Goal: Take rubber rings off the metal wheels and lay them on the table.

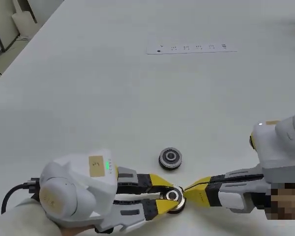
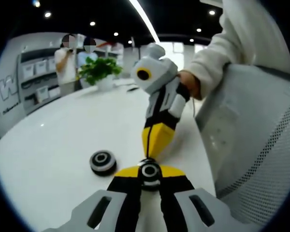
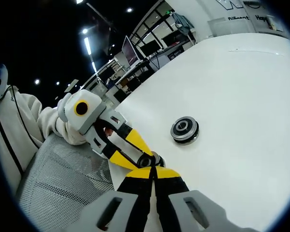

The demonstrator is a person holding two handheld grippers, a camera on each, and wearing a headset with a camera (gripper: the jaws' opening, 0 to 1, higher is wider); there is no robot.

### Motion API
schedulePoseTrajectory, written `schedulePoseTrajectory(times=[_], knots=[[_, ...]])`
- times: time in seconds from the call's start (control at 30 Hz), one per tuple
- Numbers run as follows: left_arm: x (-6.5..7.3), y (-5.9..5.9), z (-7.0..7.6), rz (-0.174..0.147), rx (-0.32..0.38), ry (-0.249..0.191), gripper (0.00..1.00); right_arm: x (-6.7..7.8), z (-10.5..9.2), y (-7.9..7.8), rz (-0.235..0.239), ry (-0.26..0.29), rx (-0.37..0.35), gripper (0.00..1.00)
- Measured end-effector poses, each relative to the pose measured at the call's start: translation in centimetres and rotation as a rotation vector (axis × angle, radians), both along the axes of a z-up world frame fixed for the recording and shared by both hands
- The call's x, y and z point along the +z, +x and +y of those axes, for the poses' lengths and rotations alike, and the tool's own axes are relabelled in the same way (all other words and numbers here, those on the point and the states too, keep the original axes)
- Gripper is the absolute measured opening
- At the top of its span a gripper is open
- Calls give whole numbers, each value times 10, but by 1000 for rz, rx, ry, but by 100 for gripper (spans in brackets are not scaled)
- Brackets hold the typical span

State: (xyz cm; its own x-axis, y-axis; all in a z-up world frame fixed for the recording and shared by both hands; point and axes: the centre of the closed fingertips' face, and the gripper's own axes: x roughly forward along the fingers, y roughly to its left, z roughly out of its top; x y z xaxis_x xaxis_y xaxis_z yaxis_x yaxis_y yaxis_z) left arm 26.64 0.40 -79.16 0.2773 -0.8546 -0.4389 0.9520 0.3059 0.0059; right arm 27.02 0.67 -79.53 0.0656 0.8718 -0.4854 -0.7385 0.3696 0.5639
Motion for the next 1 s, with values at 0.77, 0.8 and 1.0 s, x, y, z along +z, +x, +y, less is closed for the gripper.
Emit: schedulePoseTrajectory(times=[0.77, 0.8, 1.0], knots=[[-1, -1, -1, -3, -5, 4, 14, 4, 2, -3, 1, 13, 18, 0], [0, -1, -1, -3, -5, 4, 14, 4, 2, -4, 1, 15, 21, 0], [1, -2, -2, -1, -1, 3, 14, 4, 3, -4, -7, 15, 24, 0]])
